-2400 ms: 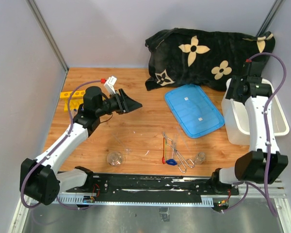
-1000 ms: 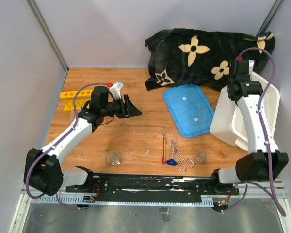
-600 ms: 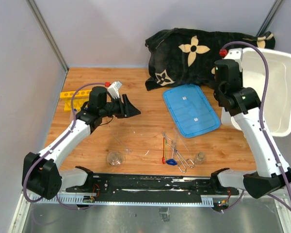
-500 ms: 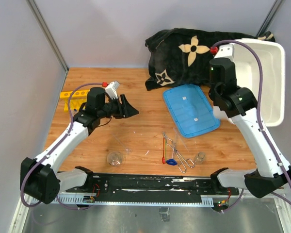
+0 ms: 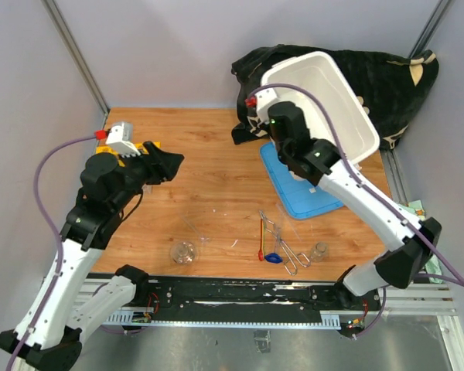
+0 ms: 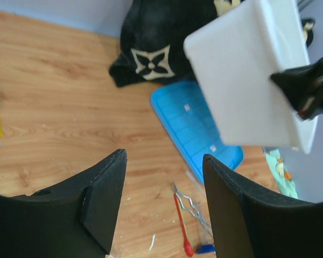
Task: Organize the chemistry lab equipment
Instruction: Place the storage box at the center of the board.
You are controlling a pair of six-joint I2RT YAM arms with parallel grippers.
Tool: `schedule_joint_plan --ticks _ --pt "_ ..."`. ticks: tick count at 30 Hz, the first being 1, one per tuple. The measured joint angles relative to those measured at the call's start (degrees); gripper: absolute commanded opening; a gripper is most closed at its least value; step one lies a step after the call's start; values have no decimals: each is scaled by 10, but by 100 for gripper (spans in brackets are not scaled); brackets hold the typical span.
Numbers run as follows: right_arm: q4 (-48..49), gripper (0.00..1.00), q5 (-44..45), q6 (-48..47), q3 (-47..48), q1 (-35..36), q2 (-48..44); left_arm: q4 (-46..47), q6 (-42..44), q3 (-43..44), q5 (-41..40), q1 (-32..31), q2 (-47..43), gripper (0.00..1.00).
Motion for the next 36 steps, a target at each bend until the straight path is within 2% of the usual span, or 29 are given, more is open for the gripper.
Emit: schedule_joint_plan --ticks 8,19,36 --pt "69 1 -49 -57 0 77 86 -47 1 44 -66 0 -35 63" --pt "107 1 -176 -54 3 165 159 -109 2 97 -114 0 -46 63" --pt "148 1 -247 -40 -76 185 160 -144 2 104 -127 0 -56 63"
